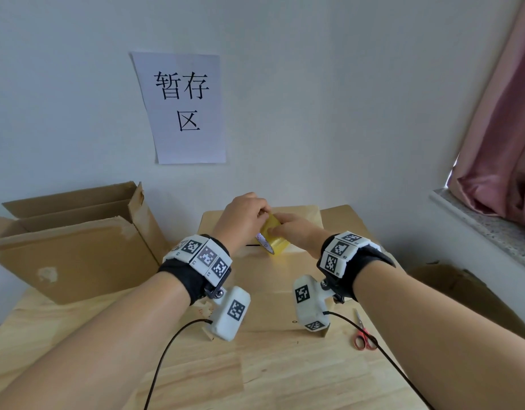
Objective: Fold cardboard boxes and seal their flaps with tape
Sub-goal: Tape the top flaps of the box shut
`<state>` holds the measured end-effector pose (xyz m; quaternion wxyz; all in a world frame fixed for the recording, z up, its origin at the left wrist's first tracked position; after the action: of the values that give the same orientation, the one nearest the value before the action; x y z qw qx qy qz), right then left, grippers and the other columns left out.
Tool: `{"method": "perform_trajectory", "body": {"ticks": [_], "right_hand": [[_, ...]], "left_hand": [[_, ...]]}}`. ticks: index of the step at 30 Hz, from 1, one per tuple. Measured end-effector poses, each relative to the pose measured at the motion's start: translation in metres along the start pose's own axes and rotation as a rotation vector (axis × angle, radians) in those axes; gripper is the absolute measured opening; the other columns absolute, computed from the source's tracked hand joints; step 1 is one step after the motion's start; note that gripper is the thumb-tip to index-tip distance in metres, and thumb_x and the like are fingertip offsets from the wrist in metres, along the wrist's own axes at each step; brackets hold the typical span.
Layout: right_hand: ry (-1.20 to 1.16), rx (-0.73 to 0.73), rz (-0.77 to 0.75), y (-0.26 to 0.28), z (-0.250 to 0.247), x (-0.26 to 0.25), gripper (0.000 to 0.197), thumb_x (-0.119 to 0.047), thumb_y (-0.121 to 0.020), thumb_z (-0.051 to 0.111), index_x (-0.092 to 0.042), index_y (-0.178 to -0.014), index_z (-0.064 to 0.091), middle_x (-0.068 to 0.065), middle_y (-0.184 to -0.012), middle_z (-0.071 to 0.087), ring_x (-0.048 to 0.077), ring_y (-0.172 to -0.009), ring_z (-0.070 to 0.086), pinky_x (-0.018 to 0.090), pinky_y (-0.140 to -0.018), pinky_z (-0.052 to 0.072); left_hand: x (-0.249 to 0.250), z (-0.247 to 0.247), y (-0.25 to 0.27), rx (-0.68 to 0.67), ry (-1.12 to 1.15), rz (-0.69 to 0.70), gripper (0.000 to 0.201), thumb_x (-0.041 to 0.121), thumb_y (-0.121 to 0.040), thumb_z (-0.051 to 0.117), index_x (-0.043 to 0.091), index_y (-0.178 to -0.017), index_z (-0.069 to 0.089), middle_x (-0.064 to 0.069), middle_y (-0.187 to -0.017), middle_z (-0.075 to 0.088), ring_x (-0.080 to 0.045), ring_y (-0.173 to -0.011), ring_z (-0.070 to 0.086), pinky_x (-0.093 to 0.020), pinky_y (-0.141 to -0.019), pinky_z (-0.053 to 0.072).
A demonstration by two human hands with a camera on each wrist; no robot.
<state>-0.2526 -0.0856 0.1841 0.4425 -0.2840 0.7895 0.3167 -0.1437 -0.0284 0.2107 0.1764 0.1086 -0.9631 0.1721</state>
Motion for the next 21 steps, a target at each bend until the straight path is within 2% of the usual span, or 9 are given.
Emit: {"method": "perform_trajectory", "body": {"ticks": [2, 5, 9, 12, 15, 17, 21], "right_hand": [[0.017, 0.001, 0.009, -0.001, 0.000, 0.001, 0.040, -0.010, -0.092, 0.048, -0.020, -0.130, 0.054, 0.004, -0.128, 0.056, 0.019, -0.121, 0.048, 0.028, -0.097, 0.035], [0.037, -0.002, 0.025, 0.000, 0.000, 0.003, 0.039, -0.012, -0.091, 0.049, -0.018, -0.130, 0.054, 0.007, -0.127, 0.058, 0.022, -0.120, 0.050, 0.031, -0.098, 0.037], [0.036, -0.007, 0.022, 0.004, 0.001, 0.003, 0.038, -0.010, -0.092, 0.048, -0.016, -0.129, 0.054, 0.008, -0.125, 0.058, 0.022, -0.117, 0.051, 0.029, -0.094, 0.037], [0.040, -0.011, 0.011, 0.006, 0.000, 0.001, 0.039, -0.010, -0.093, 0.047, -0.018, -0.131, 0.052, 0.007, -0.127, 0.057, 0.021, -0.118, 0.050, 0.028, -0.093, 0.037], [0.035, -0.010, 0.001, 0.008, 0.001, -0.001, 0.037, -0.009, -0.094, 0.046, -0.016, -0.130, 0.052, 0.009, -0.128, 0.056, 0.023, -0.120, 0.049, 0.026, -0.090, 0.035], [0.034, -0.010, 0.000, 0.008, 0.001, -0.001, 0.036, -0.010, -0.095, 0.046, -0.015, -0.129, 0.053, 0.010, -0.128, 0.056, 0.023, -0.120, 0.049, 0.026, -0.090, 0.035], [0.048, -0.004, 0.006, 0.006, -0.001, 0.000, 0.036, -0.012, -0.094, 0.047, -0.015, -0.129, 0.053, 0.009, -0.128, 0.056, 0.024, -0.121, 0.048, 0.029, -0.094, 0.035]], "left_hand": [[-0.002, -0.003, -0.002, 0.038, 0.058, -0.045, 0.015, 0.014, -0.090, 0.057, 0.012, -0.097, 0.071, 0.001, -0.097, 0.062, -0.012, -0.085, 0.057, -0.010, -0.064, 0.037], [-0.005, -0.003, -0.004, 0.039, 0.139, -0.086, 0.009, 0.012, -0.088, 0.061, 0.009, -0.089, 0.069, 0.001, -0.093, 0.064, -0.007, -0.077, 0.053, -0.002, -0.061, 0.036], [-0.004, -0.002, -0.004, -0.012, 0.146, -0.063, 0.008, 0.013, -0.088, 0.061, 0.010, -0.085, 0.067, 0.000, -0.090, 0.063, -0.013, -0.081, 0.057, -0.011, -0.066, 0.040], [-0.002, -0.003, -0.003, -0.043, 0.073, -0.013, 0.011, 0.015, -0.090, 0.058, 0.008, -0.088, 0.066, -0.004, -0.093, 0.062, -0.019, -0.085, 0.059, -0.030, -0.077, 0.047], [-0.001, -0.004, 0.000, -0.039, -0.012, 0.038, 0.015, 0.015, -0.094, 0.052, 0.007, -0.093, 0.064, -0.005, -0.097, 0.060, -0.020, -0.088, 0.056, -0.027, -0.075, 0.041], [0.001, -0.004, 0.003, -0.026, -0.056, 0.072, 0.016, 0.014, -0.096, 0.048, 0.006, -0.094, 0.062, -0.005, -0.099, 0.058, -0.018, -0.087, 0.054, -0.020, -0.066, 0.033], [0.003, -0.004, 0.007, -0.026, -0.163, 0.132, 0.017, 0.014, -0.098, 0.042, 0.007, -0.095, 0.057, -0.003, -0.097, 0.057, -0.021, -0.085, 0.053, -0.021, -0.059, 0.029]]}}
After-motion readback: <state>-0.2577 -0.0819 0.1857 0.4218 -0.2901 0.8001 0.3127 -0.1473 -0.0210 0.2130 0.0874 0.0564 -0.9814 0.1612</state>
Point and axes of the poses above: each hand's wrist, its own y-axis away from the middle knuckle, its own z-axis out of the palm, x = y × z, the point moved 3 cm from there along -y, towards the middle knuckle
